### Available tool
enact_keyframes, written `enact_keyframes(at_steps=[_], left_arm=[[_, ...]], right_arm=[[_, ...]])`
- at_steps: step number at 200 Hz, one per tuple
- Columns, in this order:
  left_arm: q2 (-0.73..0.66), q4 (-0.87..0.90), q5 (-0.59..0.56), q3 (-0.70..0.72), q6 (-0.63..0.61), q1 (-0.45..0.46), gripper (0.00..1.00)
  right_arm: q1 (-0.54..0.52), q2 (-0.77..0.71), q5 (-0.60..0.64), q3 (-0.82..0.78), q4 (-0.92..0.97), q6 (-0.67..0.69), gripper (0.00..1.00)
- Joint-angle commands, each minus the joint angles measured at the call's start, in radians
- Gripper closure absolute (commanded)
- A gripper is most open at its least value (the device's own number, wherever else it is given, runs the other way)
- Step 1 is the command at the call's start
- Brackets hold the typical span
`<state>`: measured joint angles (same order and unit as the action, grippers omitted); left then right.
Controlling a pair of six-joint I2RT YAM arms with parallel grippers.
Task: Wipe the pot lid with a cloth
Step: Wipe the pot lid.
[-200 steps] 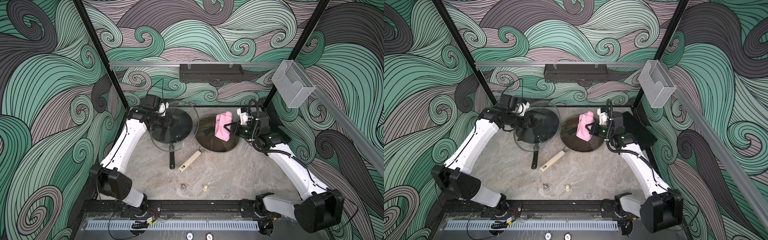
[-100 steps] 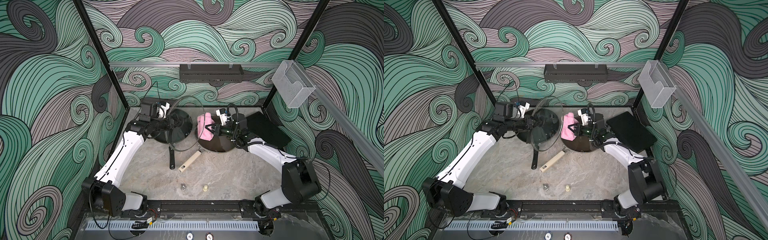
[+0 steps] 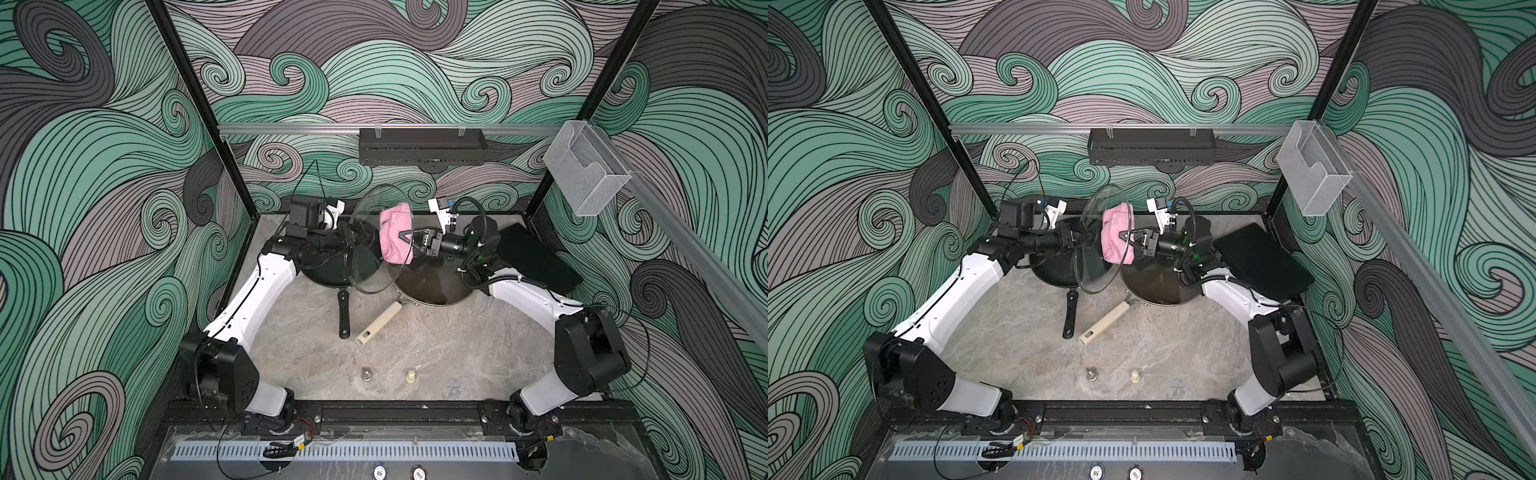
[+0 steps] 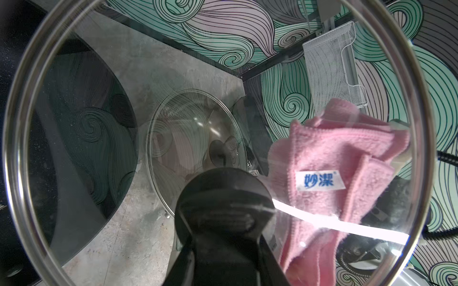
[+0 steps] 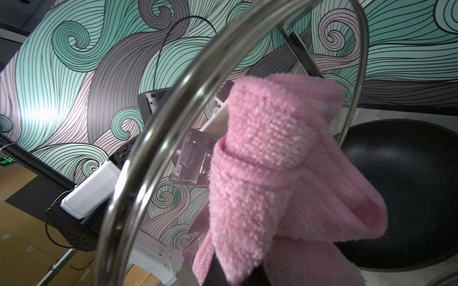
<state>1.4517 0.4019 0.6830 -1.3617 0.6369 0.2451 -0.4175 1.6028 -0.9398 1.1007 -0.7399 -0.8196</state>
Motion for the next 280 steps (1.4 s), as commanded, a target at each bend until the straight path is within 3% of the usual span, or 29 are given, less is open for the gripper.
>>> enact_keyframes(at_steps=[1,65,139,176,216,280], left_arm=[[-0.036,-0.191,0.106,-0.08,0.03,-0.001,1.0],[-0.056,-0.263,0.166,-0.07,0.12,0.019,1.0],[-0.036,-0.32,0.184,-0.18,0.175,0.081,1.0],[-0.003,-0.341,0.164,-0.237,0.187,0.084,1.0],[0.027,-0.277,0.098,-0.284,0.119,0.082,1.0],[0.034,-0.198,0.044,-0.24,0.041,0.076,1.0]], right_arm=[[-0.005,0.047,-0.035,0.058,-0.137,-0.102,1.0],[-0.005,0.253,0.008,0.231,-0.34,-0.273,1.0],[-0.03,0.348,0.025,0.291,-0.273,-0.242,1.0],[-0.04,0.321,0.024,0.238,-0.24,-0.215,1.0],[-0.059,0.234,0.016,0.139,-0.243,-0.204,1.0],[-0.063,0.066,0.03,0.034,-0.158,-0.12,1.0]])
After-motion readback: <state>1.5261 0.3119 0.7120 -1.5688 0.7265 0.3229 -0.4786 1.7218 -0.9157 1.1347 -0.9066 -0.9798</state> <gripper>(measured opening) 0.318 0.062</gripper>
